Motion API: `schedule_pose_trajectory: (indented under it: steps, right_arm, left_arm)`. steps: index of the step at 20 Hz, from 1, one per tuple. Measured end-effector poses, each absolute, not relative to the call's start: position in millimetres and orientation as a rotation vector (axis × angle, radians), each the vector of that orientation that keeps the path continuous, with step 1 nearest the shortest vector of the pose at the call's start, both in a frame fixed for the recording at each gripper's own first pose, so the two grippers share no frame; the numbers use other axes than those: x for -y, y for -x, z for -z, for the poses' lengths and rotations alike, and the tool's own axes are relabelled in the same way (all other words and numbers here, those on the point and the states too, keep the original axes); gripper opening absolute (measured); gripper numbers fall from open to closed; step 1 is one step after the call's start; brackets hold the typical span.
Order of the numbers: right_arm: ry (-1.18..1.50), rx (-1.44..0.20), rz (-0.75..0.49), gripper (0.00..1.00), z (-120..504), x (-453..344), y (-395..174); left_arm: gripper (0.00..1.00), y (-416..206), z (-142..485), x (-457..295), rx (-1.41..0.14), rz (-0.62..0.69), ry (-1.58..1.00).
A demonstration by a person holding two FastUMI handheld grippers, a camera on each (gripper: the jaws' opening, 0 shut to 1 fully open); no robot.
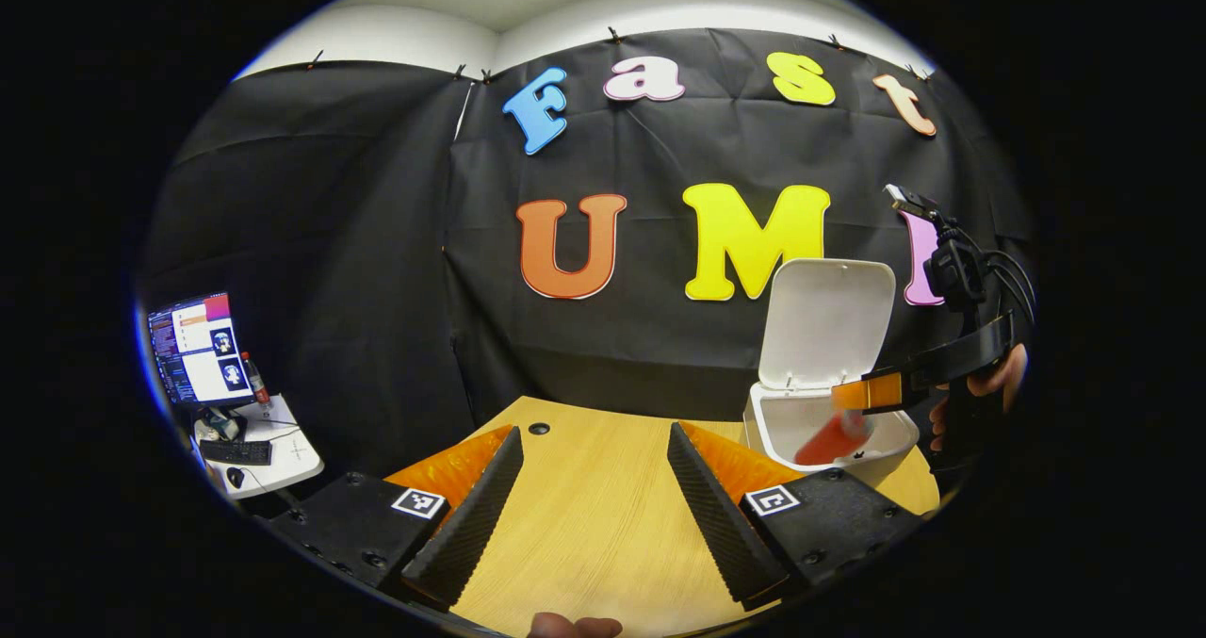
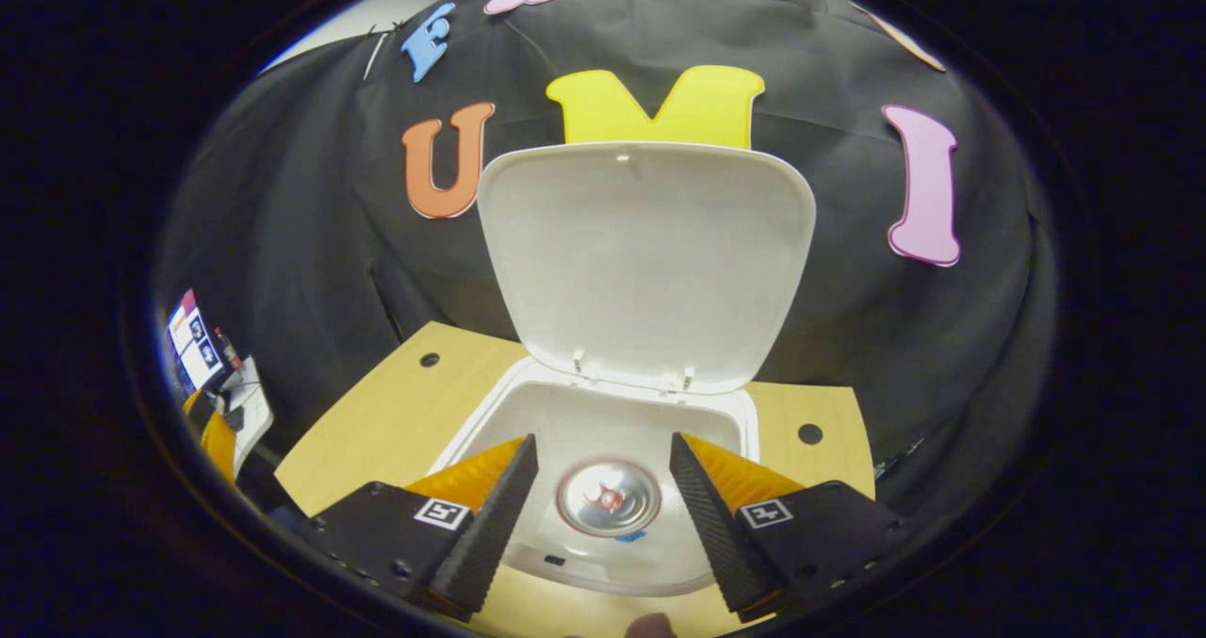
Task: Press the lid of the desktop garbage bin to open it, pick up the crumpled paper on the desktop and throw it into the bin, then pick up the pop can on the desktop and drop it into the bin, and finally close the garbage bin lid.
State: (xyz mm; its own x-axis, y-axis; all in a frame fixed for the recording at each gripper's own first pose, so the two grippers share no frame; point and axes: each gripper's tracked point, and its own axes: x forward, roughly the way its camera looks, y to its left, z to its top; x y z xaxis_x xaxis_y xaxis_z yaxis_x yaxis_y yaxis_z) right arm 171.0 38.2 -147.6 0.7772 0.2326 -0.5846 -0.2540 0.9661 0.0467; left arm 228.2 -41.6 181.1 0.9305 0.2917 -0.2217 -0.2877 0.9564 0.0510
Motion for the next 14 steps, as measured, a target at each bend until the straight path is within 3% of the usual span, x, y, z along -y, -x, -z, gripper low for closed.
schedule_pose_trajectory:
  steps: [3, 14]
  right_arm:
    - [0.028, -0.599, -0.228, 0.92, 138.8, -24.5, -172.1]
    - [-0.02, -0.404, -0.123, 0.91, 58.7, -5.2, -164.1]
  left_arm:
    - [0.99, -232.4, -181.1, 48.3, -0.227, -0.276, -0.017]
    - [0.99, -247.7, -182.3, 71.3, -0.217, -0.164, -0.014]
